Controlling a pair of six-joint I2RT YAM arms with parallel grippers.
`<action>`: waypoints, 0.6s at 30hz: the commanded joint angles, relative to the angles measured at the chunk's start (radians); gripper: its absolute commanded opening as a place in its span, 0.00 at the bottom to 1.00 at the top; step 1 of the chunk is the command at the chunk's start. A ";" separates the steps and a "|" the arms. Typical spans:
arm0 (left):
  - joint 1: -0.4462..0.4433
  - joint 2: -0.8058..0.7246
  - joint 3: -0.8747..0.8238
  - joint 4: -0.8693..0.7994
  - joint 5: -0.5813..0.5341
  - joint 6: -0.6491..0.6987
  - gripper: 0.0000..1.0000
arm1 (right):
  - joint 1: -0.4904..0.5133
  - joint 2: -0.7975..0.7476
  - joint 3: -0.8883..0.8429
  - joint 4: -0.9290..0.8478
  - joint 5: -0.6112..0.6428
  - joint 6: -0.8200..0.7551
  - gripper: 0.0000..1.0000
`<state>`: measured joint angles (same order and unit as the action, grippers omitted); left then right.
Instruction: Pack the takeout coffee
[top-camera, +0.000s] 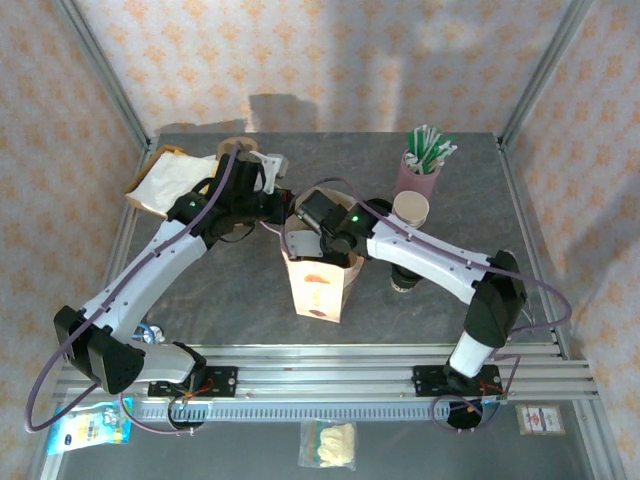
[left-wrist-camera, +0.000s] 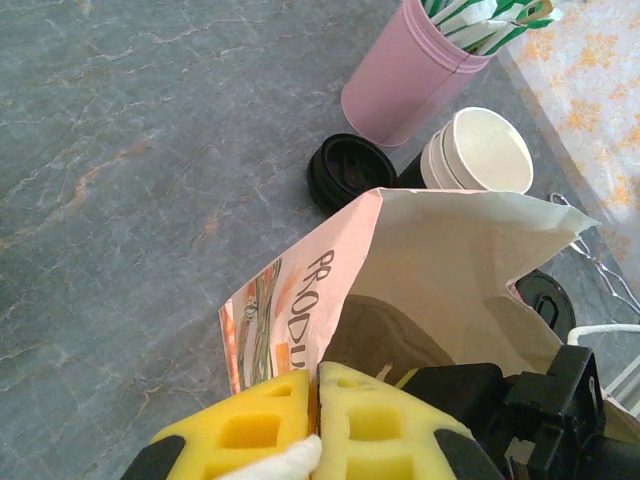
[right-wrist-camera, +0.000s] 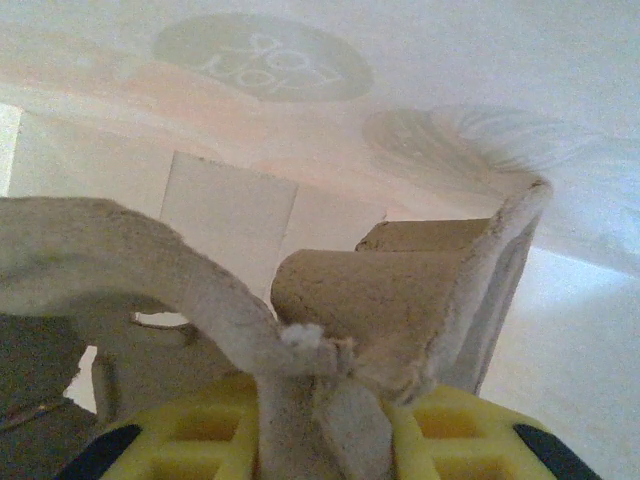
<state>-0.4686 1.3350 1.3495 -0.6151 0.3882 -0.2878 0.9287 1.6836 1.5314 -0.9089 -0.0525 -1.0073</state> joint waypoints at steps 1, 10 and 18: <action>0.005 0.021 0.025 0.004 -0.004 0.022 0.00 | 0.012 -0.016 0.039 -0.022 -0.014 -0.017 0.27; 0.006 0.009 0.005 0.013 0.003 0.021 0.00 | 0.011 0.032 0.030 -0.051 0.011 0.033 0.28; 0.007 -0.004 -0.008 0.021 -0.015 0.018 0.00 | 0.006 -0.042 -0.008 -0.072 0.051 0.070 0.28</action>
<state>-0.4683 1.3376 1.3491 -0.6121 0.3874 -0.2859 0.9306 1.6962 1.5364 -0.9356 -0.0292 -0.9695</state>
